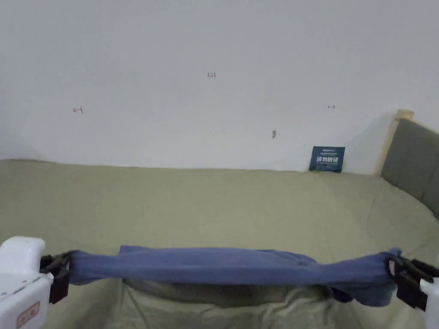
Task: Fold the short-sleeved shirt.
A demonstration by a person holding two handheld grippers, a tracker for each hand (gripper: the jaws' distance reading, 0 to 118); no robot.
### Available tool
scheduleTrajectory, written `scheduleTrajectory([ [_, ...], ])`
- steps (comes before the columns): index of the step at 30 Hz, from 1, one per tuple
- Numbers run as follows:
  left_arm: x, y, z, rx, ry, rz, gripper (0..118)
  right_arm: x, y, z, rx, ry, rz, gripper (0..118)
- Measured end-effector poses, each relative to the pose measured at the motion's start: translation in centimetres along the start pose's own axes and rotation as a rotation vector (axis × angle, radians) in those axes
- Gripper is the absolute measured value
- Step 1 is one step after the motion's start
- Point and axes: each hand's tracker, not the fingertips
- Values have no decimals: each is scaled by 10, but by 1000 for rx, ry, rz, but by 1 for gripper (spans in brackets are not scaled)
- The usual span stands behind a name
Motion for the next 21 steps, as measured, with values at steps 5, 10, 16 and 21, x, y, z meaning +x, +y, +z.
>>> scheduleTrajectory([
  [5,-17,-115,1,-264,-2,60,5,-3,-121,7,-288,-16,31,5],
  [10,-9,-148,-5,-312,25,85,11,-11,-152,1,-390,-49,-14,15],
  [16,19,-102,80,59,111,80,118,-36,-76,76,-22,63,-130,80],
  [21,25,-111,127,180,145,56,100,-68,-68,117,108,33,0,70],
])
